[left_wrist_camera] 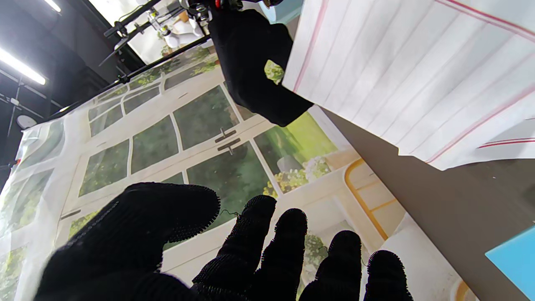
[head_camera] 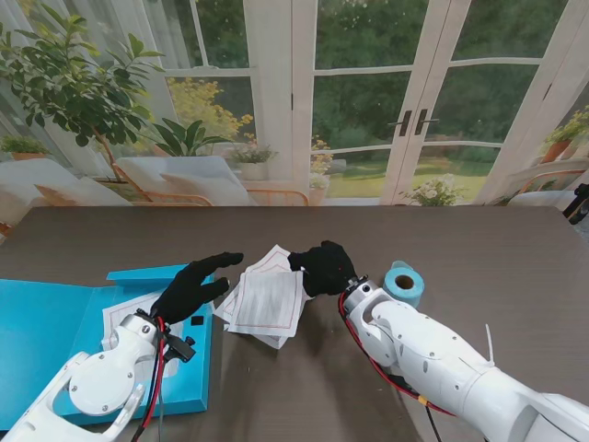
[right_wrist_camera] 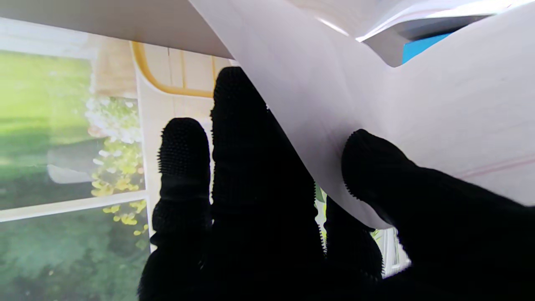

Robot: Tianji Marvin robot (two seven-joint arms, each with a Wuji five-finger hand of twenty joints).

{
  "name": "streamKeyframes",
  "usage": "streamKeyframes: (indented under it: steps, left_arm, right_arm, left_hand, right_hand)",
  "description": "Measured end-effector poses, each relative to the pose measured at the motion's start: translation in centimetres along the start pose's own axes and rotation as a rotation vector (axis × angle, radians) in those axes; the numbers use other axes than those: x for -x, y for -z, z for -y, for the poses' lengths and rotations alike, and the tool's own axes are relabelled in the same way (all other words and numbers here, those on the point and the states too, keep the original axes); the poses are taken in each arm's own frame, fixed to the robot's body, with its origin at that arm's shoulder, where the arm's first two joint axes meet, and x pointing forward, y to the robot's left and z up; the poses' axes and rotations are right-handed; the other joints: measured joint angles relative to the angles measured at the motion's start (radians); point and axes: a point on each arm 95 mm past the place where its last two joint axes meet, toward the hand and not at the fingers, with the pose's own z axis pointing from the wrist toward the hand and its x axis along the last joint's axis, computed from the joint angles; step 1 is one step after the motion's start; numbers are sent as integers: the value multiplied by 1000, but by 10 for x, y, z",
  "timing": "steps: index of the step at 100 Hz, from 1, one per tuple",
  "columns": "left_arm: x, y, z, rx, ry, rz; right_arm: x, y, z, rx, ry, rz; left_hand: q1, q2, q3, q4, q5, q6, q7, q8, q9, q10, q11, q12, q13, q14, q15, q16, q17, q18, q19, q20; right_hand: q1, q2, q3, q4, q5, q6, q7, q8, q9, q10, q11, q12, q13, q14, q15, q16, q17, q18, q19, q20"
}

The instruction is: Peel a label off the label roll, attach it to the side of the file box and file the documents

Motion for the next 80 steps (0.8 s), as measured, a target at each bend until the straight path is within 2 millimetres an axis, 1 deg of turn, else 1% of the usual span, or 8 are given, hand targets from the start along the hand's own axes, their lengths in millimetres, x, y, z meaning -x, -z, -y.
streamKeyframes:
  steps: [29,46,57,68,69,70,71,80]
  left_arm:
    - [9,3,6,-25,17,39]
    - [19,3,9,-50,49,74]
    - [26,3,11,-52,78,107]
    - [32,1,12,-43,110,136]
    - [33,1,12,-42,111,138]
    - [33,1,12,-41,113,140]
    - [33,1,12,-39,114,142]
    - [37,-1,13,-23,121,161]
  right_arm:
    - [3,-1,-18,59,-18,21]
    - [5,-2,-29,86,-23,30]
    - [7,-2,-38,103,-18,31]
    - [8,-2,-52,135,-19,36]
    - [8,-2,-53,137,-19,36]
    - [8,-2,-54,139,-19,37]
    - [8,-2,-55,142,-20,37]
    - [10,-2,-66,172,-23,49]
  left_hand:
    - [0,0,0,0,0,12,-1,0,0,20,0,0,0,3,0,0,0,0,0,0]
    - [0,0,0,0,-1,32,-4,0,0,49,0,0,0,24,0,0,-1,0,0,0]
    - [0,0,-5,0,-4,39,-12,0,-5,59,0,1,0,27,0,0,-10,0,0,0]
    - [-22,0,-30,0,-33,52,-25,0,-20,71,-2,2,0,37,0,0,-12,0,0,1]
    - [-24,0,-32,0,-38,53,-25,0,-20,72,-2,2,0,38,0,0,-13,0,0,2]
    - [-28,0,-32,-17,-42,56,-28,0,-20,72,-2,3,0,38,0,0,-13,0,-1,6]
    - [-30,0,-33,-22,-42,58,-29,0,-20,72,-2,3,0,38,0,0,-13,0,-1,7]
    - [-41,0,-45,-24,-54,59,-36,0,-21,74,-2,11,0,38,0,0,-13,0,-1,11]
  right_hand:
    - [-1,-14,16,-8,17,4,2,0,24,0,9,15,0,0,59,35,0,-11,0,0]
    - [-1,-14,16,-8,25,13,2,0,24,1,9,23,0,0,70,36,0,-11,0,0]
    - [-1,-14,16,-8,25,14,2,0,24,1,9,25,0,0,72,36,0,-11,0,0]
    - [-1,-14,16,-8,25,16,2,0,24,1,9,33,0,0,74,36,0,-11,0,0]
    - [-1,-14,16,-8,25,16,2,0,24,1,9,33,0,0,74,36,0,-11,0,0]
    - [-1,-14,16,-8,25,16,2,0,24,1,9,34,0,0,74,36,0,-11,0,0]
    - [-1,-14,16,-8,25,16,2,0,24,1,9,34,0,0,74,36,0,-11,0,0]
    - [-1,-14,16,-8,25,17,2,0,24,1,9,35,0,0,74,36,0,-11,0,0]
